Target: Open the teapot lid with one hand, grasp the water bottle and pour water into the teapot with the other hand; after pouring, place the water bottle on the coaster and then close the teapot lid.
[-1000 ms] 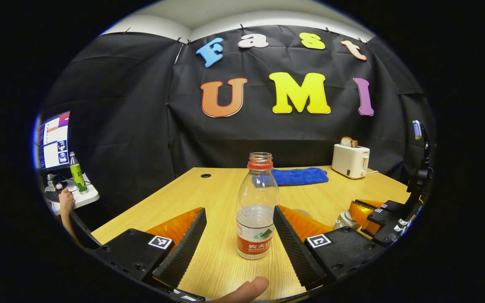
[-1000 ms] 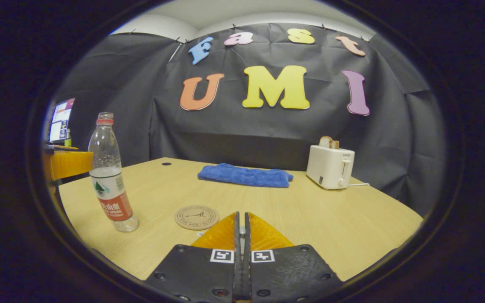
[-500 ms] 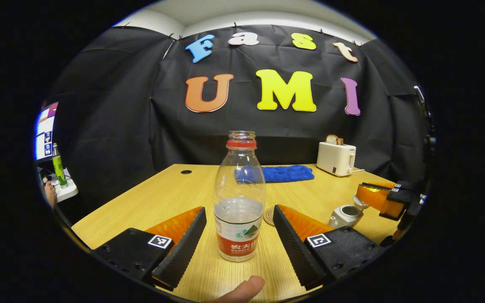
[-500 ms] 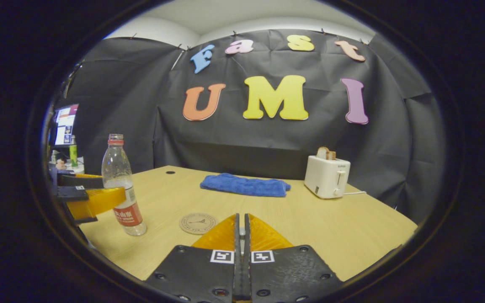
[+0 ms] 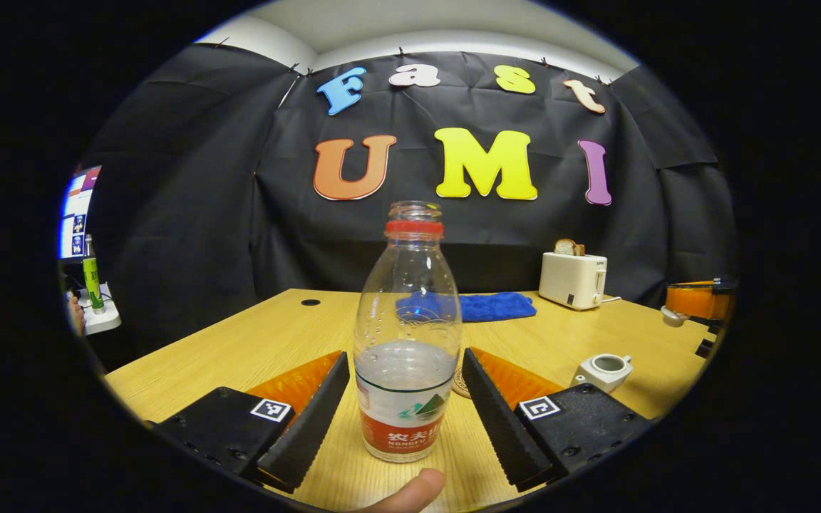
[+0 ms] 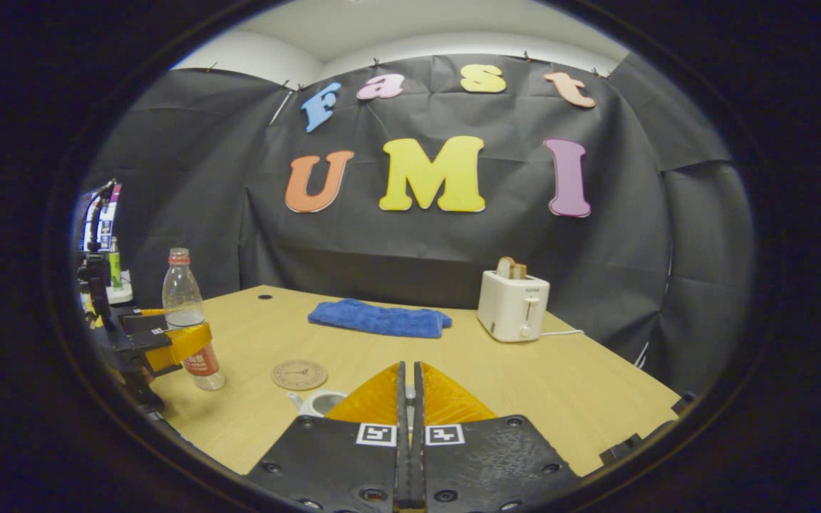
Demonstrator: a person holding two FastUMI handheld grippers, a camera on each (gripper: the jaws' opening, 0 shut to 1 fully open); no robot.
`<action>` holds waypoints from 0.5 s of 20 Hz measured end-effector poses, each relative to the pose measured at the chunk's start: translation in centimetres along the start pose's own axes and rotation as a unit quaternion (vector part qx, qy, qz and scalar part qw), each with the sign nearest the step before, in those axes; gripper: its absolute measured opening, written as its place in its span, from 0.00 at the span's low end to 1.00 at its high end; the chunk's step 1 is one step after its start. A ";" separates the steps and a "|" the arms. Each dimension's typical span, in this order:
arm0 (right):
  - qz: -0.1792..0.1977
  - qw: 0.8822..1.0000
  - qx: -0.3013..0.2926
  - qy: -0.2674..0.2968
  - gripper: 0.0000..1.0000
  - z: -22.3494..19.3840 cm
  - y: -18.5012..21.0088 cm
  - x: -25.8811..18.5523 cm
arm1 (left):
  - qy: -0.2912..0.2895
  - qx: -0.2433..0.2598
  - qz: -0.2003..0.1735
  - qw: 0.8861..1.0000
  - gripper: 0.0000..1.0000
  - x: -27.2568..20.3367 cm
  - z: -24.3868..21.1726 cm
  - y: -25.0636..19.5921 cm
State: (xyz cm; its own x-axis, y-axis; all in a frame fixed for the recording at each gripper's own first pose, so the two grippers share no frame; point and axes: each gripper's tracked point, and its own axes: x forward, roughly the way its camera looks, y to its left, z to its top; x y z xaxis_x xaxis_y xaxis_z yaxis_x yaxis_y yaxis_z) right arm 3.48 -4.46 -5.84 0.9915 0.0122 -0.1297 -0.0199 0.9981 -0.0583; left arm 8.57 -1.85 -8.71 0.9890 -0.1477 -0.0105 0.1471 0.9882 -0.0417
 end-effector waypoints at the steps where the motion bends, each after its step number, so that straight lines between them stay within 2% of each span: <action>1: -0.005 1.000 0.001 0.002 0.00 0.0 -0.8 -0.3 | 0.000 0.002 0.000 1.000 1.00 0.2 -0.1 0.0; 3: -0.017 1.000 0.007 0.003 0.00 -0.1 -2.5 -0.6 | -0.003 0.009 -0.013 1.000 0.96 0.6 -0.1 -0.4; 4: -0.023 1.000 0.009 0.005 0.00 -0.2 -3.4 -0.7 | 0.000 0.015 -0.018 1.000 0.85 0.6 -0.2 -0.7; 5: -0.028 1.000 0.011 0.007 0.00 -0.1 -4.0 -0.7 | 0.001 0.023 -0.018 1.000 0.80 0.5 -0.2 -0.7; 7: -0.037 0.999 0.014 0.008 0.00 0.1 -5.1 -0.7 | 0.007 0.049 -0.009 0.999 0.78 0.2 0.0 -1.0; 10: -0.028 0.999 0.021 0.010 0.00 0.3 -5.4 -1.0 | 0.025 0.122 0.011 0.992 0.78 -0.3 0.4 -1.3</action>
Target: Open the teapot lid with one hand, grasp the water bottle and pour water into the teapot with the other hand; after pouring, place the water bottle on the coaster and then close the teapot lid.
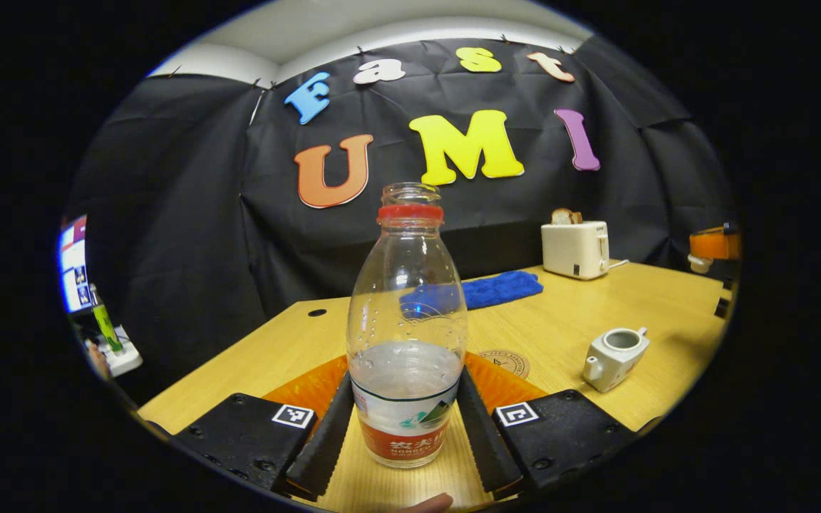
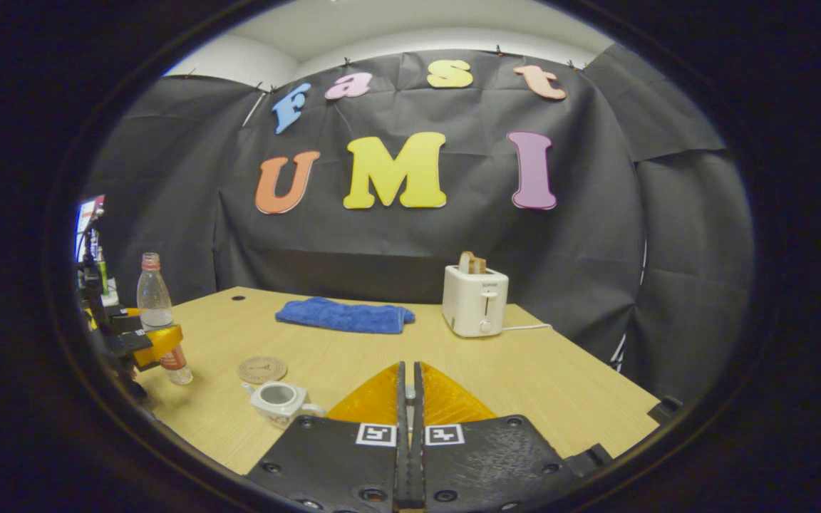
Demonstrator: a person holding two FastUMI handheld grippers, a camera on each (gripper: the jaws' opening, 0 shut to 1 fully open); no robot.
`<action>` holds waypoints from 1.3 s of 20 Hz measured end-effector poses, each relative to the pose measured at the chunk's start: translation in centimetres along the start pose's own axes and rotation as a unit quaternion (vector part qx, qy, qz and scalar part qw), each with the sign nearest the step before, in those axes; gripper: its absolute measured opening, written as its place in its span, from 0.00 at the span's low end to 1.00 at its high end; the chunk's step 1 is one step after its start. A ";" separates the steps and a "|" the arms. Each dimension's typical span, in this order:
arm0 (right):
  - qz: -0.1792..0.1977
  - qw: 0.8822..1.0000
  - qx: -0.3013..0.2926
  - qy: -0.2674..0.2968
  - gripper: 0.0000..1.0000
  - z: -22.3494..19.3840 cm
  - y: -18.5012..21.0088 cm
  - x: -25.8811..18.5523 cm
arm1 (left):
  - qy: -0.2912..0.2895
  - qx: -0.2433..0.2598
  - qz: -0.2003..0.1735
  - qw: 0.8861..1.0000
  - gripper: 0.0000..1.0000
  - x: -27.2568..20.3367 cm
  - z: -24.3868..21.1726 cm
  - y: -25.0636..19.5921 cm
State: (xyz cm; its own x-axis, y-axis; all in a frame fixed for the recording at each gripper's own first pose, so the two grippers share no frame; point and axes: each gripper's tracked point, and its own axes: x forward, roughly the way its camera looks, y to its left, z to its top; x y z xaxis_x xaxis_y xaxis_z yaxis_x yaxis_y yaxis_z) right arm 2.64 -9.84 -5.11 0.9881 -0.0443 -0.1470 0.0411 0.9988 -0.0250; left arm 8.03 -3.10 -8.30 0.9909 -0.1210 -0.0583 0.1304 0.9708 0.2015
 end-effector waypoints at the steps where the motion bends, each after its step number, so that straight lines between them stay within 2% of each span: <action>1: -0.002 1.000 -0.002 0.000 0.00 0.2 -0.3 0.0 | 0.006 0.027 0.004 1.000 0.77 -0.3 0.1 -0.3; 3: -0.009 1.000 -0.009 -0.002 0.00 0.5 -1.0 -0.1 | 0.015 0.077 0.014 0.997 0.77 -0.7 0.6 -0.7; 6: -0.014 1.000 -0.016 -0.010 0.00 1.1 -1.8 -0.6 | 0.033 0.156 0.037 0.987 0.77 -0.9 1.0 -0.7; 10: -0.021 0.999 -0.020 -0.016 0.00 1.7 -2.8 -1.0 | 0.052 0.236 0.026 0.970 0.76 -0.7 0.7 -2.1; 15: -0.028 0.999 -0.022 -0.017 0.00 2.2 -3.9 -1.1 | 0.072 0.366 0.027 0.927 0.75 0.5 -0.3 -2.7; 18: -0.035 0.999 -0.026 -0.018 0.00 2.2 -4.4 -1.1 | 0.074 0.417 0.029 0.906 0.75 0.8 -0.2 -2.9; 26: -0.042 0.998 -0.034 -0.014 0.00 2.0 -5.0 -0.8 | 0.081 0.548 0.038 0.832 0.75 1.3 0.1 -3.3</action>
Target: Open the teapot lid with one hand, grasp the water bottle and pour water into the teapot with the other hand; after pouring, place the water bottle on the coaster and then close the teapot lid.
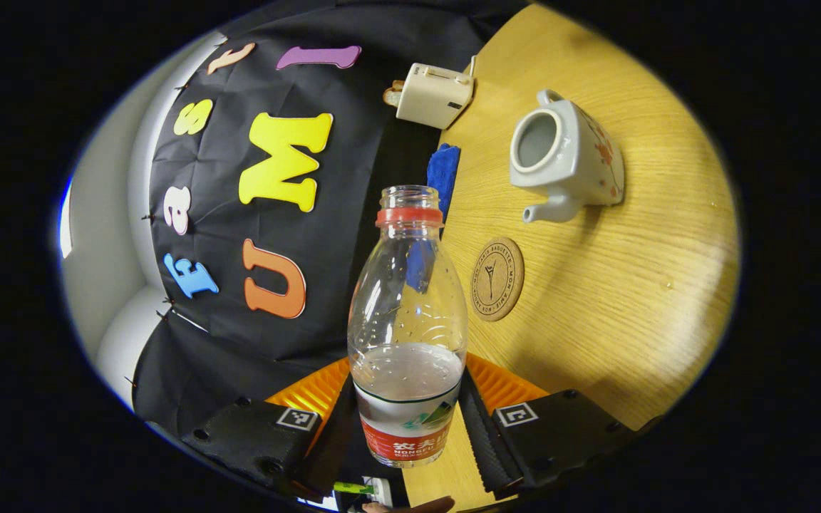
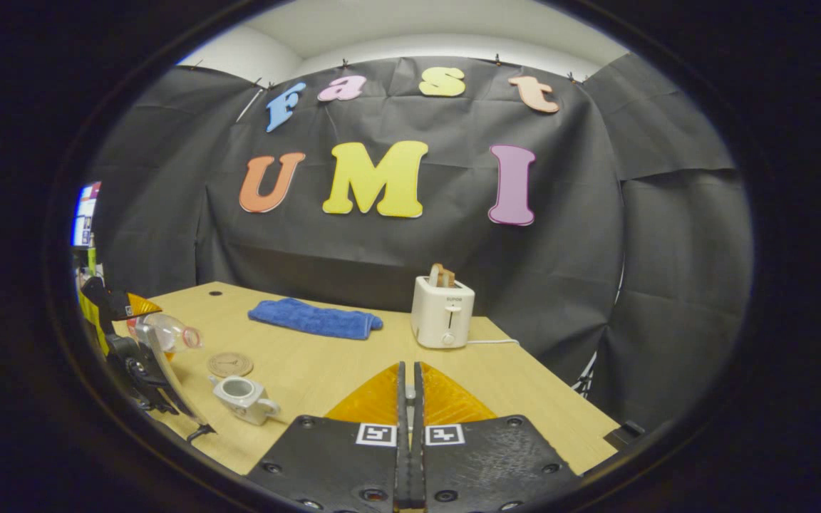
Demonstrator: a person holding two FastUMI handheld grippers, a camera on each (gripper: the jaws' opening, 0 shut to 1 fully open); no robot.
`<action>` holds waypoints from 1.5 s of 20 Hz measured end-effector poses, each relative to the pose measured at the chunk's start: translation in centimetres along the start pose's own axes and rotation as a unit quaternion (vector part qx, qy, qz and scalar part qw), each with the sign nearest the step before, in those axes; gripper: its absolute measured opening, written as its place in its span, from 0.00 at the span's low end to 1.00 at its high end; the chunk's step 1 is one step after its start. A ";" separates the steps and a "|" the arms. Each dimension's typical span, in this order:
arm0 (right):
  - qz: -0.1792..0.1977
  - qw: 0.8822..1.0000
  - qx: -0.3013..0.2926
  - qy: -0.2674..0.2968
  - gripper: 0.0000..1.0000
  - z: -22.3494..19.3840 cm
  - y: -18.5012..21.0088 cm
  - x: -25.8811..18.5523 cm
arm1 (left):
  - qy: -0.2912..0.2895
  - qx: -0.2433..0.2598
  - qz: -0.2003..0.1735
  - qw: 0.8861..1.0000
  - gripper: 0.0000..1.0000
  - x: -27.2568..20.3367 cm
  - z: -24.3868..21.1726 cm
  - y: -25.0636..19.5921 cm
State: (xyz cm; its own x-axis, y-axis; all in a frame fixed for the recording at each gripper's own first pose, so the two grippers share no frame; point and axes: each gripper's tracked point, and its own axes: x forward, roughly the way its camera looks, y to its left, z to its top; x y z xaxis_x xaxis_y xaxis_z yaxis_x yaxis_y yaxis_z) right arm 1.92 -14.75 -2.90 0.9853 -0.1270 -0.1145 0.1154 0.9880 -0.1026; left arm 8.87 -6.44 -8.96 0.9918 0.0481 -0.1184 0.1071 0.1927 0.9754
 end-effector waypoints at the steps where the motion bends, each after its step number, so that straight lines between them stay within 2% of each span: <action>1: 0.000 1.000 -0.001 0.000 0.00 0.0 0.0 0.0 | 0.001 0.017 0.001 1.000 0.75 -0.1 -0.1 -0.1; 9: 0.000 1.000 -0.007 0.000 0.00 0.0 -0.1 0.0 | -0.015 0.101 0.000 0.995 0.75 -1.8 2.1 -0.9; 15: 0.004 1.000 -0.008 -0.002 0.01 0.1 0.0 -0.1 | -0.015 0.153 0.005 0.988 0.75 -1.6 3.4 0.2; 28: 0.006 1.000 -0.003 -0.003 0.01 0.2 -0.3 -0.2 | -0.009 0.268 0.019 0.963 0.75 -2.0 4.9 2.3; 29: 0.005 1.000 -0.003 -0.004 0.01 0.4 -0.3 -0.2 | -0.010 0.275 0.016 0.961 0.79 -2.0 5.1 2.5; 30: 0.006 1.000 -0.003 -0.004 0.01 0.3 -0.3 -0.2 | -0.009 0.283 0.016 0.959 0.75 -2.0 5.2 2.7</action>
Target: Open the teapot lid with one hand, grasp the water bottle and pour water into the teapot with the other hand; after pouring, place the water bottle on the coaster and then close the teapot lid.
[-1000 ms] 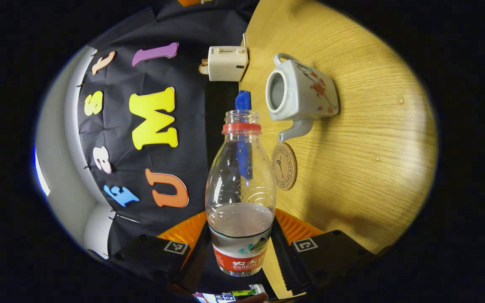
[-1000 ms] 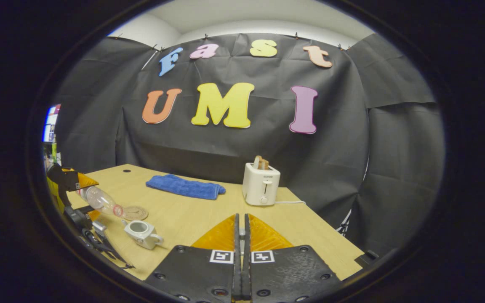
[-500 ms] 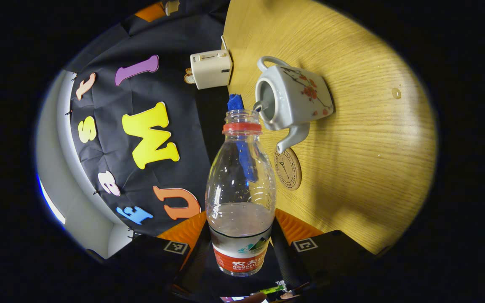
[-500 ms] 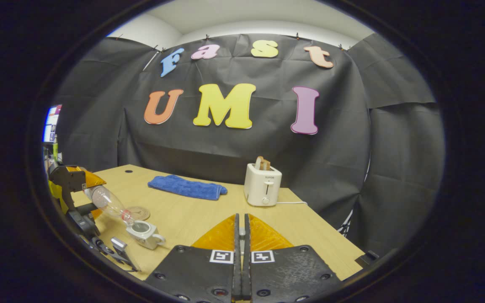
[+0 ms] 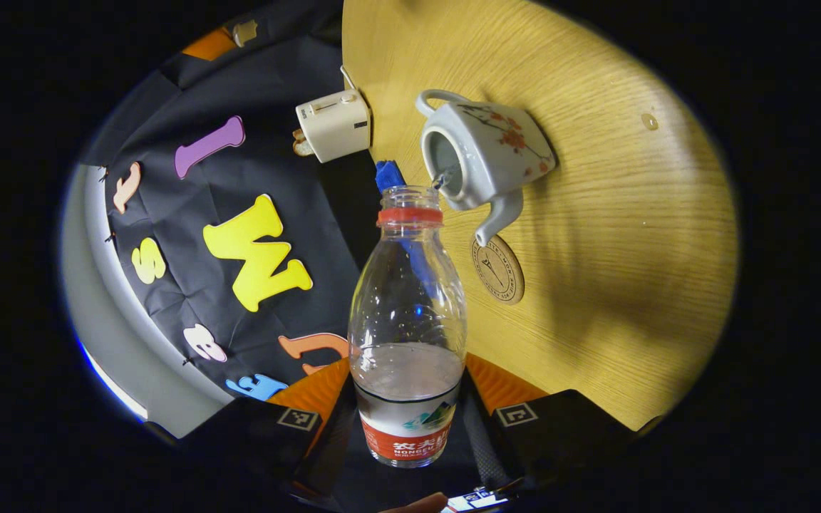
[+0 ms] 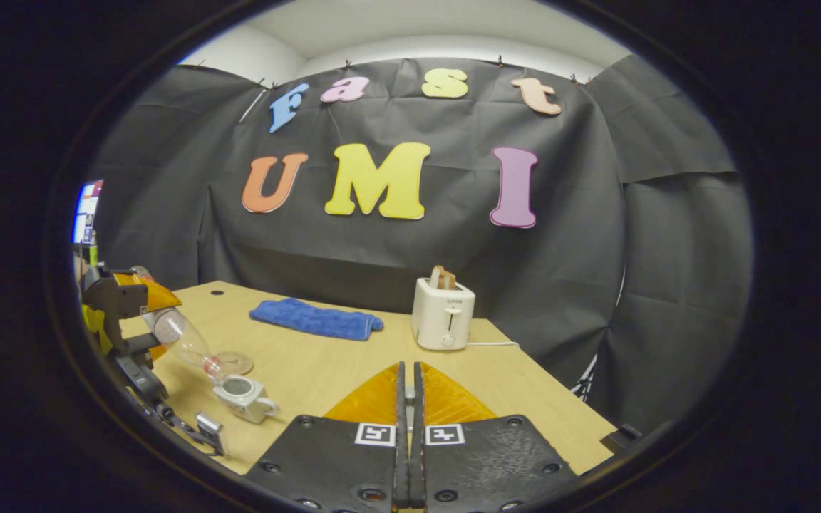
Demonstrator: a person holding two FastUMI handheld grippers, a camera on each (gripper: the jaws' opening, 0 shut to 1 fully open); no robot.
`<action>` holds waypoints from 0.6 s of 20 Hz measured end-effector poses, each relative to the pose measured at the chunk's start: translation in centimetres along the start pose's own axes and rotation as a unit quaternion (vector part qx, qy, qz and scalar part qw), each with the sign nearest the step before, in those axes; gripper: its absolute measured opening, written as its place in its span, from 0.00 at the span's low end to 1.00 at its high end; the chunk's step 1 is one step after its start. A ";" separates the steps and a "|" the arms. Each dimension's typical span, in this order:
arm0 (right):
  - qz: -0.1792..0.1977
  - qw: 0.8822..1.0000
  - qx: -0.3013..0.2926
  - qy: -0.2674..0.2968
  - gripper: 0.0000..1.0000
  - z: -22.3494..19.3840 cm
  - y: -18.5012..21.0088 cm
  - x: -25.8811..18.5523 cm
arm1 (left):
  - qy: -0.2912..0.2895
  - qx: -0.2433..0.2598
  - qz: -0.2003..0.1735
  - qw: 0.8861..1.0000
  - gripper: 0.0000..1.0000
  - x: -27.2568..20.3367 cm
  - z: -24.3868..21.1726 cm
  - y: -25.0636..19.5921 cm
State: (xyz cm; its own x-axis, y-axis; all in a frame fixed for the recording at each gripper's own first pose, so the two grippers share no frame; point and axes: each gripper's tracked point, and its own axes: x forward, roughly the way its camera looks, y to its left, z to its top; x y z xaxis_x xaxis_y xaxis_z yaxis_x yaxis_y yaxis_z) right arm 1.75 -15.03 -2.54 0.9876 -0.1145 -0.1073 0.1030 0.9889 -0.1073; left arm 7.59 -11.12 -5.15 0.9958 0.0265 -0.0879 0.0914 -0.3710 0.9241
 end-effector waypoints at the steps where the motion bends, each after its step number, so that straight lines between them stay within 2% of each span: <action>1: 0.001 1.000 0.000 0.001 0.01 0.0 0.1 0.0 | 0.002 0.007 0.002 1.000 0.75 0.0 -0.2 0.4; 5: 0.002 1.000 -0.001 0.000 0.01 0.1 0.2 0.0 | 0.008 0.029 0.006 1.000 0.75 -0.1 -0.1 1.0; 6: 0.002 1.000 -0.002 -0.001 0.01 0.1 0.1 -0.1 | 0.008 0.032 0.003 0.999 0.79 -0.2 0.0 1.1; 7: 0.001 1.000 -0.001 -0.001 0.01 0.1 0.0 -0.1 | 0.008 0.034 0.001 0.999 0.75 -0.1 0.1 1.0; 9: 0.001 1.000 0.001 0.000 0.01 0.1 -0.1 0.0 | 0.009 0.040 0.003 0.999 0.75 -0.1 0.3 1.5; 11: 0.001 1.000 0.002 0.002 0.01 0.0 -0.3 0.2 | 0.010 0.049 0.003 0.999 0.79 -0.1 0.6 1.6; 12: 0.001 1.000 0.003 0.002 0.01 -0.2 -0.4 0.1 | 0.010 0.054 0.003 0.998 0.75 -0.2 0.7 1.9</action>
State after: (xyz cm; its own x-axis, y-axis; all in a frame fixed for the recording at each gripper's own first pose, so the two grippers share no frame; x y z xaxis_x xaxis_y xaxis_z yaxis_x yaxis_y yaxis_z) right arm 1.81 -15.42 -2.67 0.9871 -0.1139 -0.1122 0.1026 0.9895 -0.1014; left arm 7.56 -12.51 -3.67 0.9964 0.0416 -0.0738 0.0847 -0.4694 0.8789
